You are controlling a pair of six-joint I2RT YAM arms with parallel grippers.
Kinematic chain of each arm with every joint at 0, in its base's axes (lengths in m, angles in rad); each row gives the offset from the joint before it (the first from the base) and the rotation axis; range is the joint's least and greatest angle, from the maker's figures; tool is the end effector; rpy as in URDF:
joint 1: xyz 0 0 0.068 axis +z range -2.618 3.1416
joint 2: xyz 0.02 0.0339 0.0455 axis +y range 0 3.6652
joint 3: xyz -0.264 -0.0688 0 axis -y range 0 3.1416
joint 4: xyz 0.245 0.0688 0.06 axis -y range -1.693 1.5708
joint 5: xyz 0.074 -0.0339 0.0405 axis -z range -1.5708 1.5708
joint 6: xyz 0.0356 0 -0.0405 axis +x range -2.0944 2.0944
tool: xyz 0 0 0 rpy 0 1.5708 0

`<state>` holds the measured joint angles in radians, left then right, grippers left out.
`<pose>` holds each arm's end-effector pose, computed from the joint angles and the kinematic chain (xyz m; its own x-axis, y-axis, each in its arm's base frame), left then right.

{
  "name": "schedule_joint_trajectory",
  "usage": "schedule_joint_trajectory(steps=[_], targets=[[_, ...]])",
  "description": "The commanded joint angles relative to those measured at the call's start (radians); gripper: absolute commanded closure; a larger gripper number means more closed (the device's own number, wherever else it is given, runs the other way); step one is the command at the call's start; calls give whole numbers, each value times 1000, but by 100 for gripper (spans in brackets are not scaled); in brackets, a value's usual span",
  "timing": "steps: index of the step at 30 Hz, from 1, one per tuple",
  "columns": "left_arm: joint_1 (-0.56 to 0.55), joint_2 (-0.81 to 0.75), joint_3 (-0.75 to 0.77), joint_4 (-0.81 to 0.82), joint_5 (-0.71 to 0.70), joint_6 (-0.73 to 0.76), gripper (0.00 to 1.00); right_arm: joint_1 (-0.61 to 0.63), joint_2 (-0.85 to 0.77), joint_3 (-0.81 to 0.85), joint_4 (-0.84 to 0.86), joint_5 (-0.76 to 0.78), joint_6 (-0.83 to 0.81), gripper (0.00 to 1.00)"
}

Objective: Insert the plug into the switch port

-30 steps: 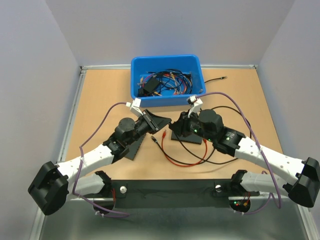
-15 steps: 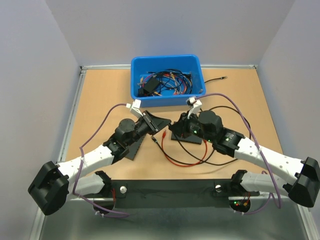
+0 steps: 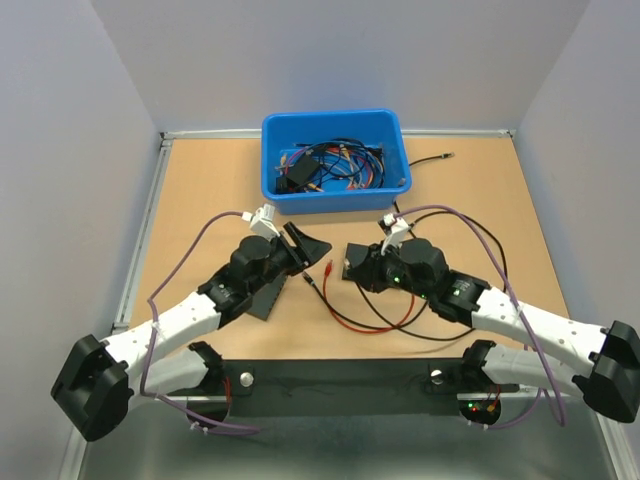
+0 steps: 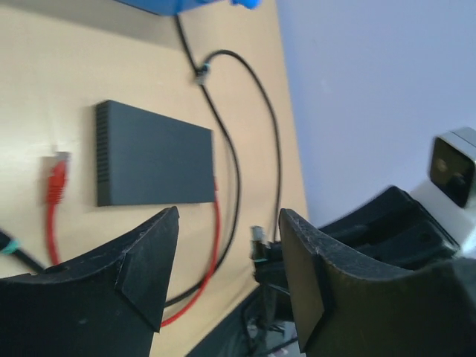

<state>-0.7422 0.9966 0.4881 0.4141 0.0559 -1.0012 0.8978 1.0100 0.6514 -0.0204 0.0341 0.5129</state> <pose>0.1673 -0.1562 0.2580 -0.6403 -0.5536 -0.5325 0.3276 0.4302 -0.8412 0.1455 0.1806 0.2667 -0.5748 0.0658 -0.8157 -0.5506 0.7064 0.4449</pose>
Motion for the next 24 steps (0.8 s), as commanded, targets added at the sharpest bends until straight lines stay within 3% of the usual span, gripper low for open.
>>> schedule_joint_trajectory(steps=[1,4,8,10,16,24], targets=[[38,-49,64,-194,-117,81,33,3,-5,-22,39,-16,18,100],[79,-70,49,-279,-151,95,30,4,27,-36,40,-28,33,100],[223,-99,-2,-354,-152,102,25,10,73,-39,43,-68,33,100],[260,-130,-38,-377,-232,96,23,27,94,-30,43,-44,18,99],[264,-229,-100,-408,-390,98,10,153,203,45,23,68,-43,100],[284,-225,-80,-560,-478,38,12,308,383,134,10,147,-57,100]])
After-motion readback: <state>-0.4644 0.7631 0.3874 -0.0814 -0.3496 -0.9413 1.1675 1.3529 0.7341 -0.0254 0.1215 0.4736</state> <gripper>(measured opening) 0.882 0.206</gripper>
